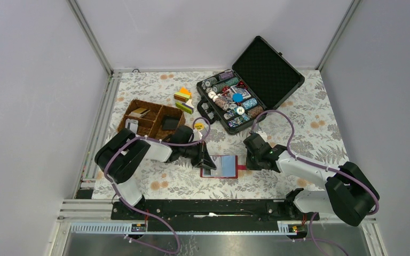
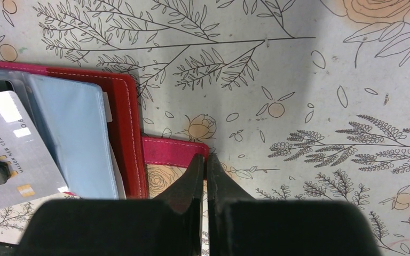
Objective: Put the credit cards into the card holder
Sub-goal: Insert the credit card into the card holder.
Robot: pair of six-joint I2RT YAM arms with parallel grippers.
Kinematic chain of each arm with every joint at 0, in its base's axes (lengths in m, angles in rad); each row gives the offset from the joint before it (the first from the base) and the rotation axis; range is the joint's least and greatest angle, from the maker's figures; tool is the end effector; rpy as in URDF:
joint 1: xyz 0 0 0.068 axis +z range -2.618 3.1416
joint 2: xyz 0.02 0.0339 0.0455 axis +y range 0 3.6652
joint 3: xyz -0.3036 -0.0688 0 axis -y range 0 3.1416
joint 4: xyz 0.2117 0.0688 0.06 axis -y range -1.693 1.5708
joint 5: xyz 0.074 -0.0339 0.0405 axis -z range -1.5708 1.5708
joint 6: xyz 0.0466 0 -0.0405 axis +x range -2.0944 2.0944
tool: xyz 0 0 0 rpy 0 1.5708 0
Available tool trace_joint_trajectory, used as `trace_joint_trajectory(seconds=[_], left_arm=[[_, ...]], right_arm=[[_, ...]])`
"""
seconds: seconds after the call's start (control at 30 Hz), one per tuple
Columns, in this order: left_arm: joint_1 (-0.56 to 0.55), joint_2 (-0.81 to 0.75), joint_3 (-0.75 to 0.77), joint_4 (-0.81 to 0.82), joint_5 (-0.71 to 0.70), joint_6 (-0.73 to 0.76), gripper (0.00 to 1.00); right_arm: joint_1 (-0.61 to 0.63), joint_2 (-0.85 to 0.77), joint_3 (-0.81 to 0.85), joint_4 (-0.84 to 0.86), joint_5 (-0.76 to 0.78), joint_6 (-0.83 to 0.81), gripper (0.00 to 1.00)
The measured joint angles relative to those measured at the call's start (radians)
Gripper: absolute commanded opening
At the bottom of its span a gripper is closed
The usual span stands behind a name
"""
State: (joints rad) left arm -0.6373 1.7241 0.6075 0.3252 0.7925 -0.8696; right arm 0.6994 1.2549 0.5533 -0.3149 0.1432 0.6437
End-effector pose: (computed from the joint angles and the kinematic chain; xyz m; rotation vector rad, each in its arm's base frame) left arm 0.2119 -0.1981 0.1737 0.1458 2.6967 -1.5601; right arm 0.1492 0.1168 0.2091 -0.0194 2.6039 0.3146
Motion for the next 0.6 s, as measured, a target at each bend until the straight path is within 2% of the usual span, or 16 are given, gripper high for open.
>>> trace_joint_trajectory(seconds=[0.6], left_arm=[[0.001,0.066,0.003,0.055,0.031,-0.022,0.0]], right_arm=[[0.0,0.002,0.001,-0.001,0.003,0.0,0.0]])
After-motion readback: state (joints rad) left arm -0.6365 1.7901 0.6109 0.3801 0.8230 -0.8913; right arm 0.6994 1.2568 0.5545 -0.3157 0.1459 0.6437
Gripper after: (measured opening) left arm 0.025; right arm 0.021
